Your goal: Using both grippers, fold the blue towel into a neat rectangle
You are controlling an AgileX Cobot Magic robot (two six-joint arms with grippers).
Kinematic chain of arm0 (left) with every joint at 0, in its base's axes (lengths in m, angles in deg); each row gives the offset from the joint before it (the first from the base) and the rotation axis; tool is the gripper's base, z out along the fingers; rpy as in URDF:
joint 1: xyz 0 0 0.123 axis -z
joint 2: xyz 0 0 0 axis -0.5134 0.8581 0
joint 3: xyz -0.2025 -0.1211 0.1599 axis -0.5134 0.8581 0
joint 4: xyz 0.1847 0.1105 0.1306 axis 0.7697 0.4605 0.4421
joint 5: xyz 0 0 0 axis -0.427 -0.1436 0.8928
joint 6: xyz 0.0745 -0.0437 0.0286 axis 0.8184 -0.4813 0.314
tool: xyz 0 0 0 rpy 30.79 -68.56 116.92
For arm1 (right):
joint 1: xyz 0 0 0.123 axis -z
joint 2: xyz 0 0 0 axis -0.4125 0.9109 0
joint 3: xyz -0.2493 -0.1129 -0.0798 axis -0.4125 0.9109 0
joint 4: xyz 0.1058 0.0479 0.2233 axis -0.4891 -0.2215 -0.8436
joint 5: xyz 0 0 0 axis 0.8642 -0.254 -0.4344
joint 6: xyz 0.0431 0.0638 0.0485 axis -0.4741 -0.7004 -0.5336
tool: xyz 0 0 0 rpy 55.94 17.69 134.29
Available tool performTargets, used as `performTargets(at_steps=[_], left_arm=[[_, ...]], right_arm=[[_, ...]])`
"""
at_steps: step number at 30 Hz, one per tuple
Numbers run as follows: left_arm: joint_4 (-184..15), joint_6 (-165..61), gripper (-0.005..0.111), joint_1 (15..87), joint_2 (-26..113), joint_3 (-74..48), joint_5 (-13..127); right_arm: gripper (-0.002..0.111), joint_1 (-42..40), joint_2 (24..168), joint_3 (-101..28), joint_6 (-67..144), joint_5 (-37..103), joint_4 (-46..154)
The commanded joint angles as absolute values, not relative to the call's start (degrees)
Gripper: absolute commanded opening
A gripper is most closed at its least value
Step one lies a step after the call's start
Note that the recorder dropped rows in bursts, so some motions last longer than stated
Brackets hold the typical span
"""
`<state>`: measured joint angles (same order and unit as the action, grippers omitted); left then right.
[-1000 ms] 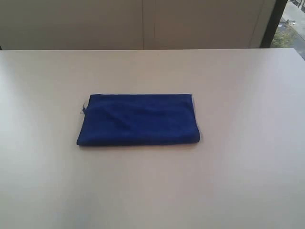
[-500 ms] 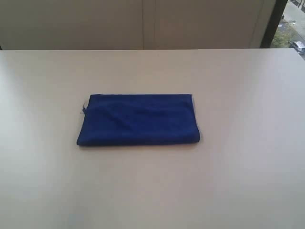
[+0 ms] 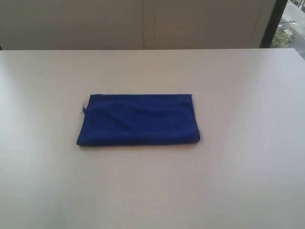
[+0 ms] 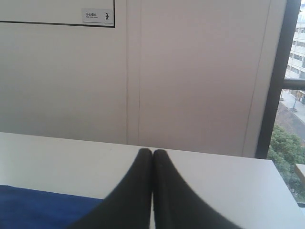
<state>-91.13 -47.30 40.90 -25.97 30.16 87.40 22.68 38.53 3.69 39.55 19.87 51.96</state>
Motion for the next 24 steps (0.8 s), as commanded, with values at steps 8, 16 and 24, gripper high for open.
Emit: performTargets(at_steps=[8, 16, 24], left_arm=[[-92.6, -47.6, 0.000, 40.7, -26.3, 30.9, 86.0], [-92.3, -48.2, 0.000, 40.7, -26.3, 30.9, 83.8], [-88.9, -52.8, 0.000, 40.7, -26.3, 34.2, 79.8]], right_arm=[[0.000, 23.2, 38.2, 4.0, 39.4, 20.0, 52.5], [0.000, 23.2, 38.2, 4.0, 39.4, 20.0, 52.5], [0.000, 23.2, 38.2, 4.0, 39.4, 20.0, 52.5]])
